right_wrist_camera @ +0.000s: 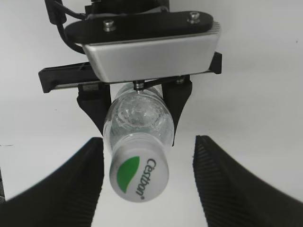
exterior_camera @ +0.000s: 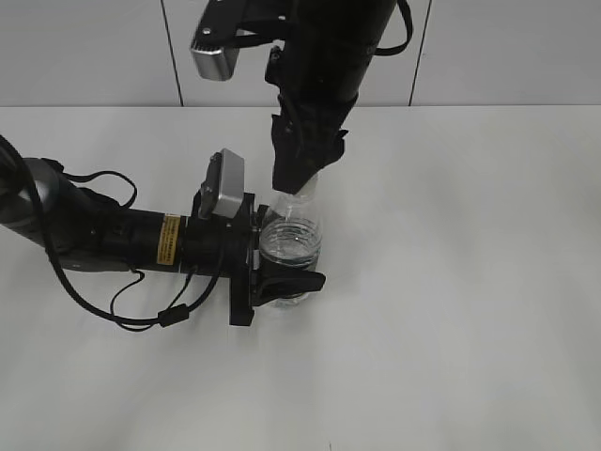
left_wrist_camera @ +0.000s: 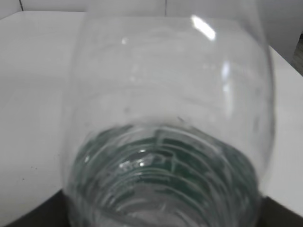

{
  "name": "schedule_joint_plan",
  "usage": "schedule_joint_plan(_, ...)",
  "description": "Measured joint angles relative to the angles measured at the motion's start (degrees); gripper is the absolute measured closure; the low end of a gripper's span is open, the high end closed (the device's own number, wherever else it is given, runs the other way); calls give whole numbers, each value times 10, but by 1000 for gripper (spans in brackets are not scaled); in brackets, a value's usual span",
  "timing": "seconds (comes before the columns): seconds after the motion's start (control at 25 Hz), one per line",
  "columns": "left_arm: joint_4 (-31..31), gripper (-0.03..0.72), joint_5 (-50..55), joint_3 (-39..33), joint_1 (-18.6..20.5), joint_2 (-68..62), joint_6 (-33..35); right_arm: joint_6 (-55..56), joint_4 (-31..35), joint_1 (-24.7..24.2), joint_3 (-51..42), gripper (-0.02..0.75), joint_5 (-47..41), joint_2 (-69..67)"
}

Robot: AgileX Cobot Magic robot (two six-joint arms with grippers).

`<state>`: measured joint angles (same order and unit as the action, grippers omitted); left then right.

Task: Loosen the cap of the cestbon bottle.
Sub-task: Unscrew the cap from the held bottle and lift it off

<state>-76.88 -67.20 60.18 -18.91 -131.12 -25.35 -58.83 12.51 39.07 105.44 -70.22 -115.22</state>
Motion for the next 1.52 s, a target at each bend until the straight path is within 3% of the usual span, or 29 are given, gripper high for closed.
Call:
schedule_joint_plan(0.36, 1, 281, 0, 0, 0, 0, -4, 138, 6, 0, 3, 280, 1, 36)
schedule_joint_plan(0.68, 5, 281, 0, 0, -1, 0, -8, 478, -97, 0, 5, 279, 1, 36)
schedule_joint_plan(0.88, 5, 281, 0, 0, -1, 0, -9, 637, -58, 0, 5, 279, 1, 36)
schedule_joint_plan(1.04, 4, 281, 0, 0, -1, 0, -9, 678, -9, 0, 6, 279, 1, 36)
schedule_joint_plan(1.52, -1, 281, 0, 0, -1, 0, -9, 731, -24, 0, -42, 279, 1, 36)
